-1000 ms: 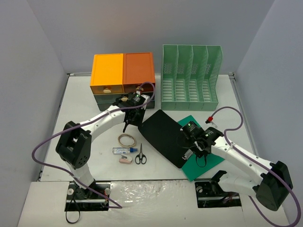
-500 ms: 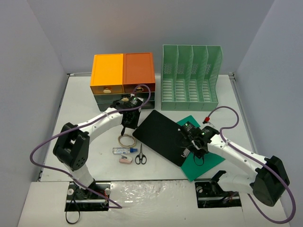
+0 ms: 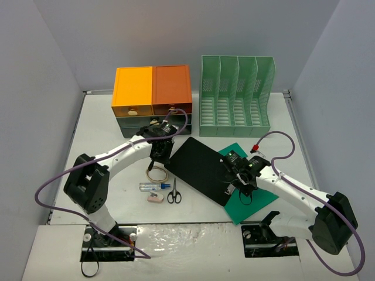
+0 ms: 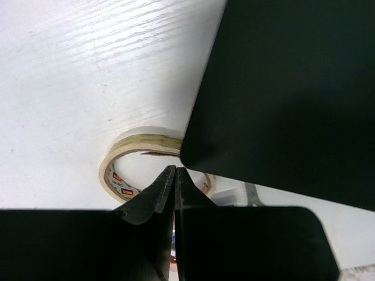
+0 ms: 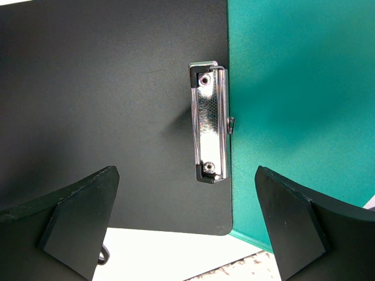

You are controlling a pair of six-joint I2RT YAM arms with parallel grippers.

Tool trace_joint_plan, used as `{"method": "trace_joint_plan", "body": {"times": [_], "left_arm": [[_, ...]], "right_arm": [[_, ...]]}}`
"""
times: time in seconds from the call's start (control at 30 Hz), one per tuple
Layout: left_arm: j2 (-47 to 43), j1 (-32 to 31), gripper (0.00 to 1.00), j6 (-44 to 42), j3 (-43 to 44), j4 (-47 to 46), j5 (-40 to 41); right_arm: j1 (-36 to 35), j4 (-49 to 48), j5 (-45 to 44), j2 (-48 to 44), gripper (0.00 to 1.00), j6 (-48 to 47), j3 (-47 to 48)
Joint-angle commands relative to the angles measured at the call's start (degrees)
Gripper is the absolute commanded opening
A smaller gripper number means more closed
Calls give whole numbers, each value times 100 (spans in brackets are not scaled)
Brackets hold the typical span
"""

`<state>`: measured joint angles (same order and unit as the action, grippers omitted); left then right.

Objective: Organize the desk

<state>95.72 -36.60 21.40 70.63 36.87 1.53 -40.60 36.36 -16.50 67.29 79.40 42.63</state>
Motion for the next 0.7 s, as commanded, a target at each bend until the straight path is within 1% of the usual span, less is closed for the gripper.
{"method": "trace_joint_plan", "body": {"times": [0.0, 0.07, 0.17, 0.33, 0.5, 0.67], "left_arm": [[-467, -186, 5, -225, 533, -281, -364], [-335, -221, 8, -248, 672, -294, -574], [-33, -343, 9, -272, 776, -237, -627], [445, -669, 9, -299, 552, -464, -442], [779, -812, 9, -259, 408, -532, -207], [900, -852, 9, -197, 447, -411, 188]], "right_arm": [[-53, 82, -168, -33, 99, 83, 51], [-53, 74, -177, -16, 99, 108, 60], [-49, 82, -200, 8, 99, 128, 74], [-51, 95, -224, -51, 99, 196, 33], [-62, 195, -274, -283, 99, 346, -105], [-83, 231, -325, -645, 99, 540, -300]]}}
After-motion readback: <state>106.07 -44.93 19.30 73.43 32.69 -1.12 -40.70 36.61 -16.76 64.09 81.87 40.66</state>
